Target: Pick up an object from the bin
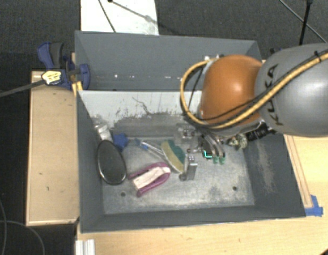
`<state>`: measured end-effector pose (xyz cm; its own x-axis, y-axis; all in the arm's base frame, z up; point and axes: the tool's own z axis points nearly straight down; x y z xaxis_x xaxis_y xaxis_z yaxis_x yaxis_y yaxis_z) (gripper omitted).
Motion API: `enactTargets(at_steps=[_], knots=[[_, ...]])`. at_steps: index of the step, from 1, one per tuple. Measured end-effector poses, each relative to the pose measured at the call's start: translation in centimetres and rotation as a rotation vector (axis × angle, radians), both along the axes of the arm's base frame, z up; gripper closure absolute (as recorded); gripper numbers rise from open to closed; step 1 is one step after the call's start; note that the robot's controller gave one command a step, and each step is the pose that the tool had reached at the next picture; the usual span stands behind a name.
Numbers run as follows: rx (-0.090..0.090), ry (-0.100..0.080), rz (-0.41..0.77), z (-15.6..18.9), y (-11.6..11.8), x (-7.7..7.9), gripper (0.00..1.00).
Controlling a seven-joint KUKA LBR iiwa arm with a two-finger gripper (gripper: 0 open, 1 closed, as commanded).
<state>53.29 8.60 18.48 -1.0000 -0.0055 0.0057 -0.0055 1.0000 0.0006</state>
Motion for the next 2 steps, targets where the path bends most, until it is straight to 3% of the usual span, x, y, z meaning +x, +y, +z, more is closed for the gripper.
enactTargets(at_steps=[1, 2], knots=[[-0.001, -0.005, -0.115, -11.77, -1.27, 4.27, 0.00], [0.001, -0.009, -0.118, -11.40, -1.17, 4.35, 1.00]])
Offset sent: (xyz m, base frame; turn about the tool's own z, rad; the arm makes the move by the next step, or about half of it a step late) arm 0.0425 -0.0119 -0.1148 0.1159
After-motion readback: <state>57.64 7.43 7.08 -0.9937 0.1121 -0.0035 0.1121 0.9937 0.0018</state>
